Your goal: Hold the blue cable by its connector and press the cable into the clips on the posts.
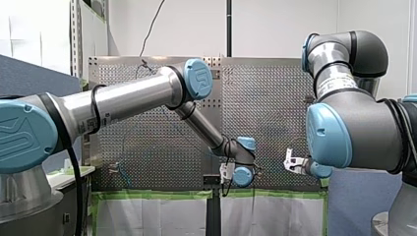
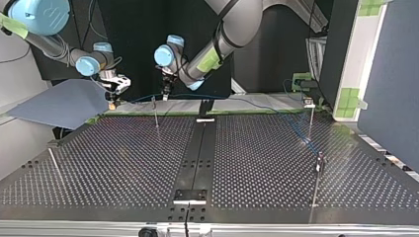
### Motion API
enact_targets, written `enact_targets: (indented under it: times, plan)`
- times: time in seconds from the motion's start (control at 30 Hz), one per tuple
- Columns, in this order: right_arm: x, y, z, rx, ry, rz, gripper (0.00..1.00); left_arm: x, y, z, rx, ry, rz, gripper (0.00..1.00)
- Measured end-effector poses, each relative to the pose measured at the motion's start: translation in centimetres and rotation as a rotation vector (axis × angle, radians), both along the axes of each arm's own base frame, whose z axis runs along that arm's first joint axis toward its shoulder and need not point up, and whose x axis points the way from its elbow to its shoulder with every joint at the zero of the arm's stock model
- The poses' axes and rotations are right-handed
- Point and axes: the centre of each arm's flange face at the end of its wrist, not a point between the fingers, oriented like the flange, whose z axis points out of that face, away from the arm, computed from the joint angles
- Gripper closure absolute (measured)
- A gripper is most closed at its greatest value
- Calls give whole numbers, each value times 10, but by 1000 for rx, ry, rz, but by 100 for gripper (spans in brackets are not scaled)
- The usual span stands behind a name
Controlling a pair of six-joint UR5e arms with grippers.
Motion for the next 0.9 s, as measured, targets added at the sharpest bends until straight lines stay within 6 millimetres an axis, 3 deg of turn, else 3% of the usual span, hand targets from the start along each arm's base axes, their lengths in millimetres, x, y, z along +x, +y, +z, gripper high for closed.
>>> enact_targets:
  times: [0.23, 0.5, 0.9]
  plan:
    - [0, -3, 2, -16, -16, -12, 100, 11, 5, 2, -6, -1, 7, 100]
    - [6, -3, 3, -29, -28, -3, 100, 25, 17, -17, 2, 10, 26, 100]
    - [14, -6, 6, -63, -56, 16, 100, 64, 32, -6, -29, 5, 35, 100]
